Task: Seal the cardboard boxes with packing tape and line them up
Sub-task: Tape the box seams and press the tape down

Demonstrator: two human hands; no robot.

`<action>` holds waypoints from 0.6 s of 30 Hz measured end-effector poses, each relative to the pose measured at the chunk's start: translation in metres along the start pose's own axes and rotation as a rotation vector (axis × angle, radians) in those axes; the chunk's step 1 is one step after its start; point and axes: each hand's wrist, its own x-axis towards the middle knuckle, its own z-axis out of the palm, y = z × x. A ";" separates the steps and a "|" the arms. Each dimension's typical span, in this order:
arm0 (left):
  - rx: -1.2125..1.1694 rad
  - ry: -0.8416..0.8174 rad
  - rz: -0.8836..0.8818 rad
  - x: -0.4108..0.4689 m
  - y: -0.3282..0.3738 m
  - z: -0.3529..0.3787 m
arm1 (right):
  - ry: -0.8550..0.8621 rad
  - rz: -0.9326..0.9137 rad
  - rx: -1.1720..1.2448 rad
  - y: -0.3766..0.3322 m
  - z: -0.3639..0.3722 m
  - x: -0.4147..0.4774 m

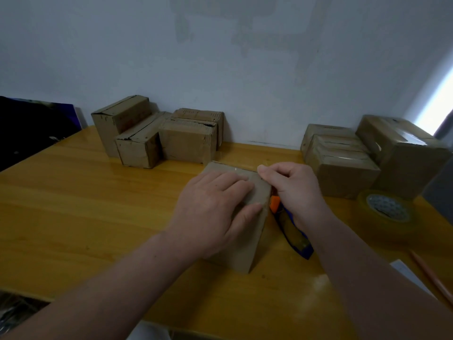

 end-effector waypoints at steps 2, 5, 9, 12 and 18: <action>-0.060 0.027 -0.026 0.001 0.000 0.000 | 0.067 -0.082 -0.095 0.003 0.002 -0.001; -0.128 0.080 -0.112 0.004 -0.002 0.000 | 0.161 -0.206 -0.230 0.006 0.004 -0.004; -0.167 0.198 -0.252 0.006 -0.002 -0.006 | 0.247 -0.221 -0.277 0.007 0.004 -0.002; -0.176 0.248 -0.421 0.003 -0.003 -0.007 | 0.276 -0.213 -0.204 -0.002 0.002 -0.002; -0.370 0.021 -0.709 0.009 -0.018 -0.003 | 0.031 -0.171 -0.383 -0.027 0.011 0.003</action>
